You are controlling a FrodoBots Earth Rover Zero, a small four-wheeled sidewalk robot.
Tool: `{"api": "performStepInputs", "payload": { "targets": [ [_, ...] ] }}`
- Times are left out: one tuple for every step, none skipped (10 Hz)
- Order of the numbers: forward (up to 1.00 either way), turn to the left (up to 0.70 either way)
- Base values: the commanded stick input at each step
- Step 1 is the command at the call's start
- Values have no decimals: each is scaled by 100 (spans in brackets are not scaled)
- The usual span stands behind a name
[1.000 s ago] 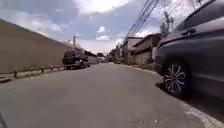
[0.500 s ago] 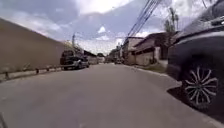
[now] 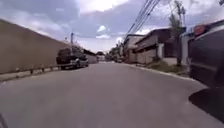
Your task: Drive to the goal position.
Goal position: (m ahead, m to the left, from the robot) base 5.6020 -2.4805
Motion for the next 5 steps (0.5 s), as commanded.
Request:
{"api": "performStepInputs", "payload": {
  "targets": [
    [100,1],
    [100,1],
    [100,-11],
    [100,-29],
    [100,-39]
  ]
}}
